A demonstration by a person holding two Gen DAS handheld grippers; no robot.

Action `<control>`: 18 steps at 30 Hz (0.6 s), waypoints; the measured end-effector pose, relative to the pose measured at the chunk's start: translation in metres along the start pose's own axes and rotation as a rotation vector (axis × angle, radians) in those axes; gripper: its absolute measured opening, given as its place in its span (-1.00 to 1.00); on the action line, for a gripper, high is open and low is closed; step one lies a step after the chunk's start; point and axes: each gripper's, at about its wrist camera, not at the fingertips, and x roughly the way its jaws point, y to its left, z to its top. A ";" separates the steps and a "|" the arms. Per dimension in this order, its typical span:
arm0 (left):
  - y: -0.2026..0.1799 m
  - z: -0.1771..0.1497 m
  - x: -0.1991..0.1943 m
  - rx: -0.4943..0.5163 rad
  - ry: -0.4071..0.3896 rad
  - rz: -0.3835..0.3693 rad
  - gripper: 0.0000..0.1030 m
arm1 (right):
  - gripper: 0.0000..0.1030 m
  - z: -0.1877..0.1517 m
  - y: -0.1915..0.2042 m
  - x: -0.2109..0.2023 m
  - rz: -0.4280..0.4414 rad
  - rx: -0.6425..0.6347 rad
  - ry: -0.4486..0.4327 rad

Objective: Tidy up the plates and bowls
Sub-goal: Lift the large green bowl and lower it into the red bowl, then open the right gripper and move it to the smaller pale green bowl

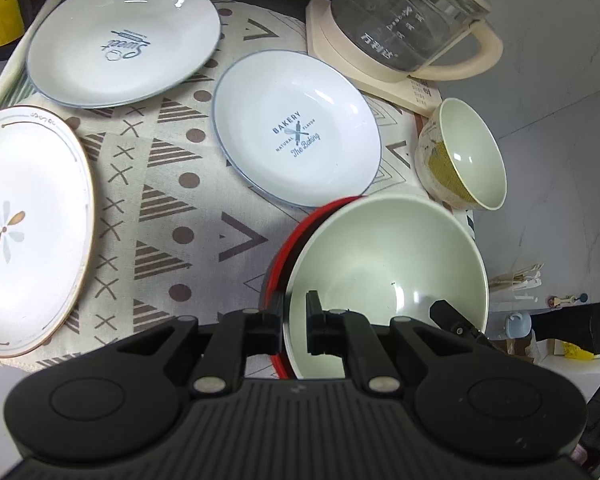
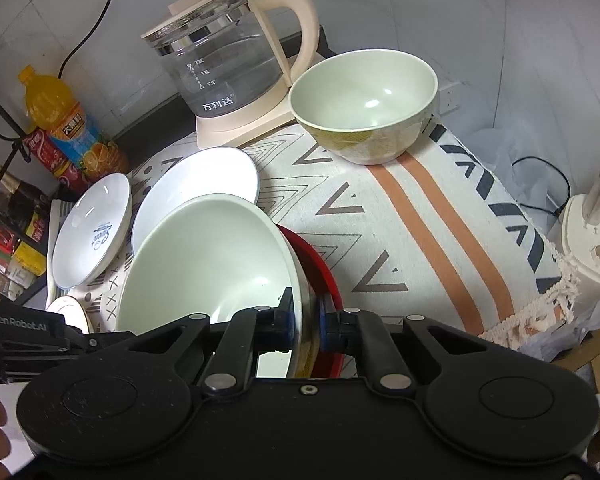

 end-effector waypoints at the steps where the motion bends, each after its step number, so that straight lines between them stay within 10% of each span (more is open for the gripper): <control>1: 0.002 0.000 -0.002 -0.005 -0.008 -0.002 -0.84 | -0.79 0.001 0.000 0.000 -0.002 -0.008 -0.001; 10: 0.007 0.010 -0.005 -0.026 -0.032 0.036 -0.79 | -0.66 0.005 0.006 0.000 -0.003 -0.074 0.022; 18: -0.021 0.018 -0.006 0.029 -0.090 0.045 0.00 | -0.54 0.027 -0.010 -0.022 0.011 -0.071 -0.064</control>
